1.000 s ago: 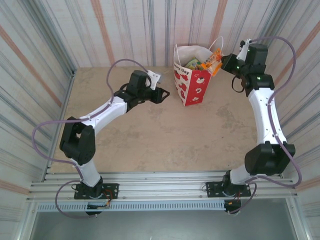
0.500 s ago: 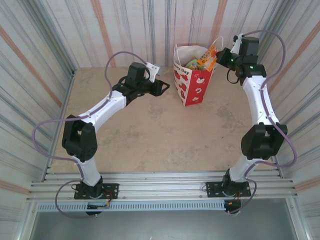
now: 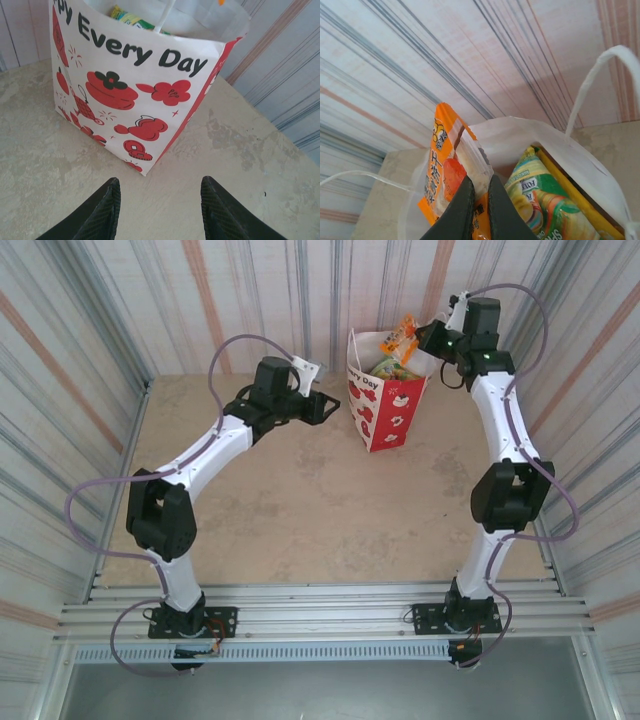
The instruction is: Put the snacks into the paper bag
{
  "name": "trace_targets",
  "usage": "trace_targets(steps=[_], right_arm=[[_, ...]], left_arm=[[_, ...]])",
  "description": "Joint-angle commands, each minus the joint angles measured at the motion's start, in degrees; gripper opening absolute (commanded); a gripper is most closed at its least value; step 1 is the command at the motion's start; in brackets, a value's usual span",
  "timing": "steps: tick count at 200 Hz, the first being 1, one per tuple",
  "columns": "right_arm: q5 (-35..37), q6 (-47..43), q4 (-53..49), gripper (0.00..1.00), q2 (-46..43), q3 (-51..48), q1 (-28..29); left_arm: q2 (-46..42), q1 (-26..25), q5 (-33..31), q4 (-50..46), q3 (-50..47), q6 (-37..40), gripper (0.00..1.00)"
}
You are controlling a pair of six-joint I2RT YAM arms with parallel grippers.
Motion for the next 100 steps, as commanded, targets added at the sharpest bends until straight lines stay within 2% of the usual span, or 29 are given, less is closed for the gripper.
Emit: trace_targets(steps=[1, 9, 24, 36, 65, 100], right_arm=[[-3.1, 1.3, 0.8, 0.0, 2.9, 3.2, 1.2], [-3.8, 0.5, -0.7, 0.08, 4.1, 4.8, 1.6], [-3.1, -2.3, -5.2, 0.43, 6.1, 8.1, 2.5], [-1.3, -3.6, -5.9, 0.61, 5.9, 8.0, 2.6], [0.7, -5.0, -5.8, 0.64, 3.1, 7.0, 1.3], [0.4, -6.0, -3.3, 0.64, -2.7, 1.5, -0.6]], left_arm=[[1.2, 0.8, 1.3, -0.2, 3.1, 0.3, 0.47], [1.6, 0.8, 1.5, 0.3, 4.0, 0.1, 0.47], [2.5, 0.8, 1.7, 1.1, 6.1, -0.7, 0.49], [3.6, 0.8, 1.7, 1.6, 8.2, -2.1, 0.52], [7.8, 0.9, 5.3, 1.0, 15.9, -5.4, 0.57], [12.0, 0.9, 5.6, 5.4, 20.8, -11.3, 0.59]])
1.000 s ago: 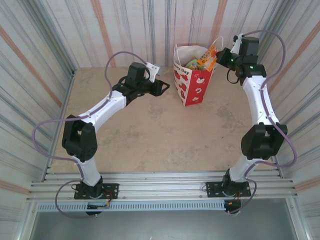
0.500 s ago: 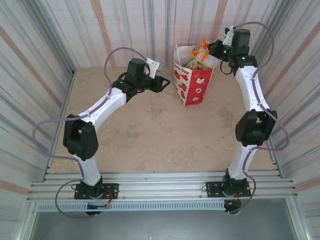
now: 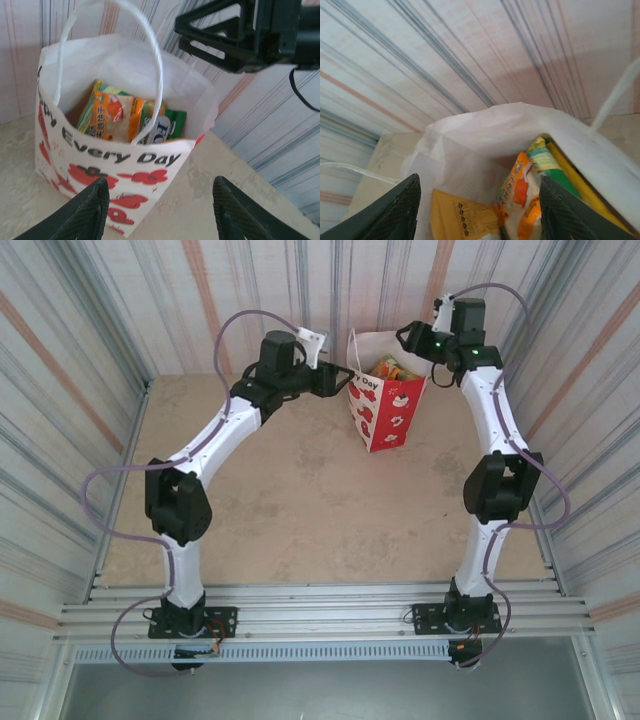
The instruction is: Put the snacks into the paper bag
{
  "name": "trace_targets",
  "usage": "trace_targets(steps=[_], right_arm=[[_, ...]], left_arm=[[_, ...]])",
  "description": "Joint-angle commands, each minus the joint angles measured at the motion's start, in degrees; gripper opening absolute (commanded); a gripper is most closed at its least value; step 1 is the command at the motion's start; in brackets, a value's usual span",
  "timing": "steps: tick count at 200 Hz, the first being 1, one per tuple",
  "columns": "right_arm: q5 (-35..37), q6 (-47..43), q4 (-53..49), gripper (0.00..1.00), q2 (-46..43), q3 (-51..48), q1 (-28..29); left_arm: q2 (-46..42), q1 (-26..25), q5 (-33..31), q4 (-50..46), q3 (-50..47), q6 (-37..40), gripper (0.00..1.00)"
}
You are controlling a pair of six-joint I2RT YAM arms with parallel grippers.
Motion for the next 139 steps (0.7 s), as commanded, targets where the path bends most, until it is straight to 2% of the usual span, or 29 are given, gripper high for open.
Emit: trace_targets(steps=[1, 39, 80, 112, 120, 128, 132, 139], right_arm=[[0.7, -2.4, 1.4, 0.63, -6.7, -3.4, -1.5], [-0.2, -3.1, 3.9, 0.63, -13.1, -10.8, -3.8], [-0.6, -3.5, 5.1, 0.64, -17.5, -16.0, -8.2], [-2.3, -3.4, 5.8, 0.65, -16.4, -15.8, -11.4], [-3.1, -3.4, 6.3, 0.65, -15.4, -15.3, -11.9], [-3.9, -3.6, 6.5, 0.65, -14.1, -14.4, -12.1], [-4.4, -3.7, 6.6, 0.65, -13.3, -14.3, -12.0], [-5.5, -4.1, 6.9, 0.65, -12.0, -12.0, -12.0]], left_arm=[[2.6, 0.6, 2.0, 3.8, 3.5, -5.6, 0.59], [8.5, 0.0, 4.0, 9.1, 9.1, -11.4, 0.59], [15.8, -1.0, 1.3, 8.5, 18.9, -14.2, 0.6], [20.3, -1.2, 1.0, 9.8, 25.5, -16.2, 0.53], [20.5, -1.4, 0.8, 10.8, 25.7, -15.9, 0.49], [20.3, -1.5, 0.5, 11.6, 25.6, -15.1, 0.39], [20.2, -1.7, 0.3, 11.7, 25.5, -14.5, 0.31], [19.8, -1.9, -0.2, 11.5, 25.5, -13.5, 0.09]])
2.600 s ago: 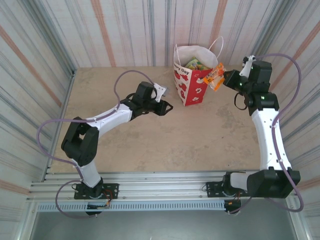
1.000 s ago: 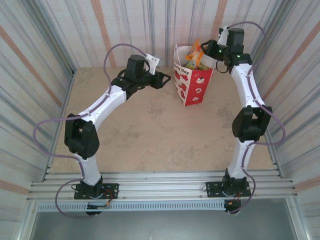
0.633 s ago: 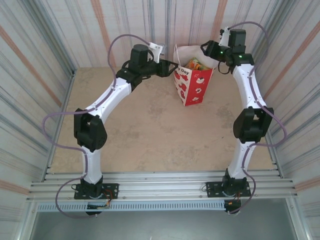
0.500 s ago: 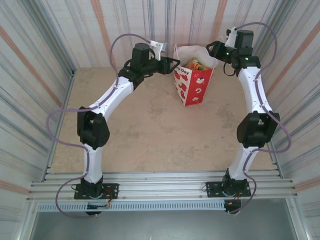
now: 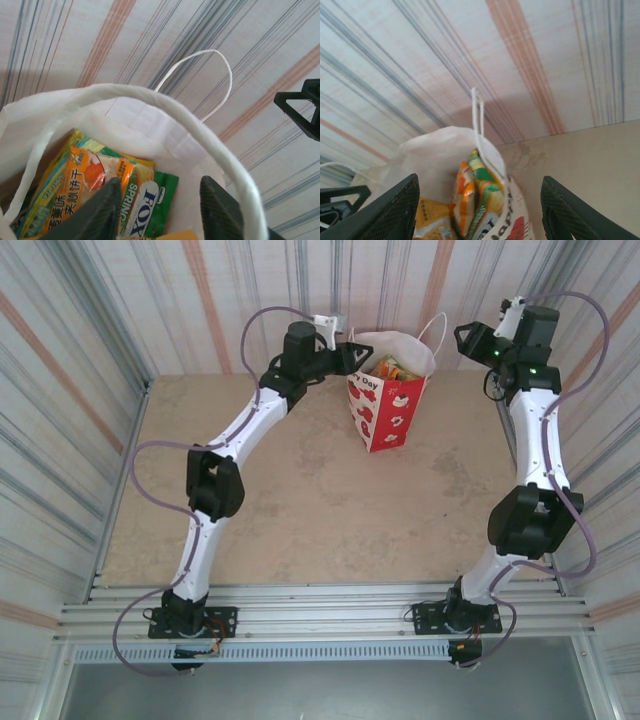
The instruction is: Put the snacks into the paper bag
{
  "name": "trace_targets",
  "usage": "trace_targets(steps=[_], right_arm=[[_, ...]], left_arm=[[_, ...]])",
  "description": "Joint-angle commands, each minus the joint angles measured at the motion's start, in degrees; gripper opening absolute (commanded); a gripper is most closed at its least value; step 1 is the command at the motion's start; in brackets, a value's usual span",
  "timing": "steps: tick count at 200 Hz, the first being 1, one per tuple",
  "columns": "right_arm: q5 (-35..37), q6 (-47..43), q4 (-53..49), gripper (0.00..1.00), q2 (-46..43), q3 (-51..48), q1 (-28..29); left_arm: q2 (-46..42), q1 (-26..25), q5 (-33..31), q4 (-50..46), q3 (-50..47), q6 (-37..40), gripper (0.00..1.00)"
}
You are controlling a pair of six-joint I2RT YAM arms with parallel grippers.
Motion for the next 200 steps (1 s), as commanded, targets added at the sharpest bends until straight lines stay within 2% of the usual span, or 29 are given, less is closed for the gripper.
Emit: trace_targets(steps=[1, 3, 26, 61, 80, 89, 112, 200], right_arm=[[-4.1, -1.8, 1.5, 0.65, 4.2, 3.5, 0.1], [-4.3, -1.8, 1.6, 0.65, 4.6, 3.9, 0.1], [-5.3, -3.0, 1.4, 0.65, 10.1, 8.6, 1.1], [-0.7, -6.8, -2.8, 0.65, 19.9, 20.7, 2.9], [-1.7, -6.4, -4.4, 0.62, 24.9, 26.9, 3.1], [-3.7, -5.9, -4.4, 0.51, 26.4, 28.8, 3.1], [-3.3, -4.6, -5.1, 0.0, 26.5, 30.1, 3.9], [0.4, -4.9, -0.6, 0.0, 8.5, 13.1, 6.6]], left_arm=[[-0.6, -0.9, -1.3, 3.0, 2.5, 1.3, 0.06], [-0.6, -0.9, -1.4, 2.9, 2.5, 1.6, 0.0], [-1.8, -1.5, -2.1, 1.6, 1.6, 5.1, 0.0], [-2.8, -1.5, -2.4, 0.7, 0.4, 6.0, 0.0], [-2.9, -1.4, -2.2, 0.7, 0.4, 6.5, 0.0], [-3.1, -1.5, -2.2, 0.5, 0.5, 6.8, 0.0], [-3.9, -1.4, -3.7, -2.0, 0.5, 8.4, 0.0], [-13.9, -1.2, -4.5, -13.2, -2.8, 18.2, 0.0]])
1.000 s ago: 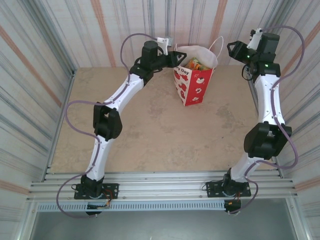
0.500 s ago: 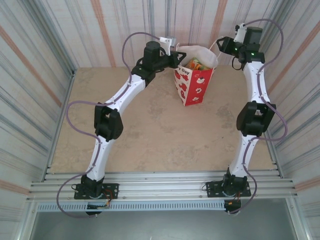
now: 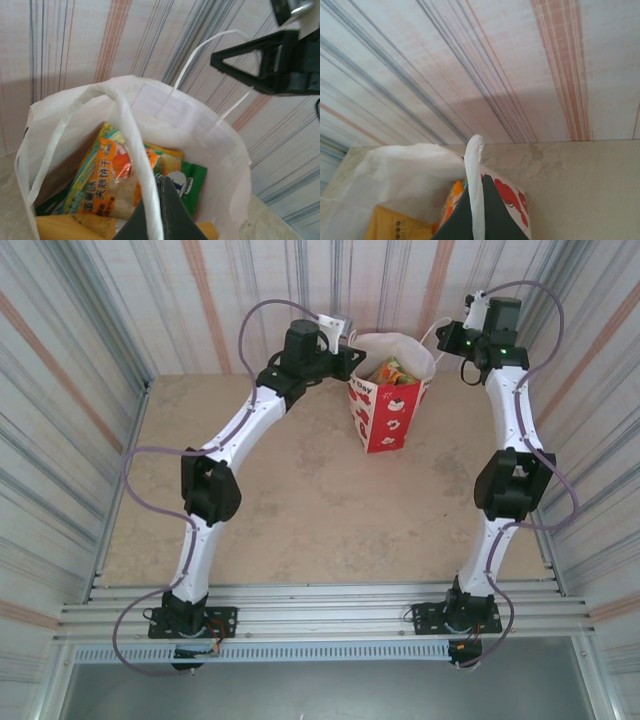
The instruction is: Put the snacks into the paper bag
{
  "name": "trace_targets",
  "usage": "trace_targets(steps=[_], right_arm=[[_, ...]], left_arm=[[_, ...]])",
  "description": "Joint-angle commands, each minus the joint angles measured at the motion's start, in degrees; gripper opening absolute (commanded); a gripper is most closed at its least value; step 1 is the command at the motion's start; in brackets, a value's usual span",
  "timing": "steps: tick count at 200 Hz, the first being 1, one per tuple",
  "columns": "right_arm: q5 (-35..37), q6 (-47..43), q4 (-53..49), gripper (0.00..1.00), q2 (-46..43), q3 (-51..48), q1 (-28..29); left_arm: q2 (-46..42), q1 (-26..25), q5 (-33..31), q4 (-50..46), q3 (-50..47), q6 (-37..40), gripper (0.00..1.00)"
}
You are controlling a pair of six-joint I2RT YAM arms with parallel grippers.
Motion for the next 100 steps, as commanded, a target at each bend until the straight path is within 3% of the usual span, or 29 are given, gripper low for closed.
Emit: trace_targets(steps=[1, 46, 100], right_arm=[[1.8, -0.2, 3.0, 0.0, -8.3, -3.4, 1.5], [5.5, -0.3, 5.2, 0.0, -19.5, -16.3, 6.9], [14.1, -0.2, 8.6, 0.0, -32.7, -31.8, 16.8]], left_arm=[[-9.0, 0.0, -0.1, -2.0, -1.7, 4.8, 0.0], [-20.2, -0.1, -0.6, -3.2, -13.3, 8.6, 0.0], [-37.1, 0.4, -2.2, -2.4, -34.3, 12.4, 0.0]])
